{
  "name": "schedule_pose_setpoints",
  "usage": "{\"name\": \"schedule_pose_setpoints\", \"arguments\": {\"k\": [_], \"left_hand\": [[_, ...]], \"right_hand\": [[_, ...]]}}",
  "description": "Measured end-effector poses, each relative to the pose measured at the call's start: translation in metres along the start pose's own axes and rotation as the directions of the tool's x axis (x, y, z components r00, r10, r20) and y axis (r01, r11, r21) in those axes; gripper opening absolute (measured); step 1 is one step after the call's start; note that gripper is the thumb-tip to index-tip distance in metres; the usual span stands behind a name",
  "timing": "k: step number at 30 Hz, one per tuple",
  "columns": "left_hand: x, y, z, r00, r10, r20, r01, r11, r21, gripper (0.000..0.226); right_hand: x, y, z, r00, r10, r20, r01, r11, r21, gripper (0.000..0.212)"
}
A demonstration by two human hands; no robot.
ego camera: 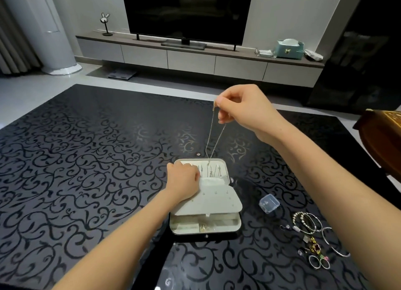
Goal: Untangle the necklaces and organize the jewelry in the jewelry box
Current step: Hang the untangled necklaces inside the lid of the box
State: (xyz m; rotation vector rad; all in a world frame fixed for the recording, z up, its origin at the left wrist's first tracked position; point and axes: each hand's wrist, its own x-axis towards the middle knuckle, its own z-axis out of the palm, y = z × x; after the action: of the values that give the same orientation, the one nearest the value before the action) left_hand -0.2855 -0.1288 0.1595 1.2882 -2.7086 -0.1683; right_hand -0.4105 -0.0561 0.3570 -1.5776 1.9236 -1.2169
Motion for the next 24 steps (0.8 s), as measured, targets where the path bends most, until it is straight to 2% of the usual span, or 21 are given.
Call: {"name": "schedule_pose_setpoints", "arguments": {"k": [3, 6, 9, 14, 19, 24], "left_hand": [[-0.001, -0.001, 0.002, 1.0, -0.025, -0.002, 0.024, 0.998, -0.056, 0.024], [-0.006, 0.001, 0.004, 0.997, -0.05, -0.063, 0.045, 0.996, -0.075, 0.023], [-0.013, 0.0, 0.008, 0.981, -0.04, -0.189, 0.013, 0.99, -0.14, 0.017], [-0.02, -0.003, 0.012, 0.908, 0.017, -0.419, -0.125, 0.965, -0.231, 0.008], [-0.023, -0.005, 0.014, 0.881, 0.049, -0.471, -0.176, 0.957, -0.23, 0.01], [-0.025, -0.005, 0.013, 0.865, 0.052, -0.499, -0.199, 0.949, -0.246, 0.008]], "right_hand": [[0.007, 0.005, 0.01, 1.0, 0.005, 0.014, -0.005, 1.0, 0.004, 0.019], [0.011, 0.008, 0.019, 1.0, 0.005, 0.024, -0.005, 1.0, -0.014, 0.019], [0.012, 0.007, 0.024, 0.999, 0.001, 0.046, 0.0, 1.0, -0.006, 0.019], [0.01, -0.001, 0.021, 0.998, -0.049, 0.037, 0.047, 0.998, 0.044, 0.019], [0.013, -0.008, 0.017, 0.998, -0.068, 0.012, 0.067, 0.995, 0.078, 0.017], [0.015, -0.001, 0.026, 0.997, -0.044, 0.062, 0.042, 0.999, 0.03, 0.018]]}}
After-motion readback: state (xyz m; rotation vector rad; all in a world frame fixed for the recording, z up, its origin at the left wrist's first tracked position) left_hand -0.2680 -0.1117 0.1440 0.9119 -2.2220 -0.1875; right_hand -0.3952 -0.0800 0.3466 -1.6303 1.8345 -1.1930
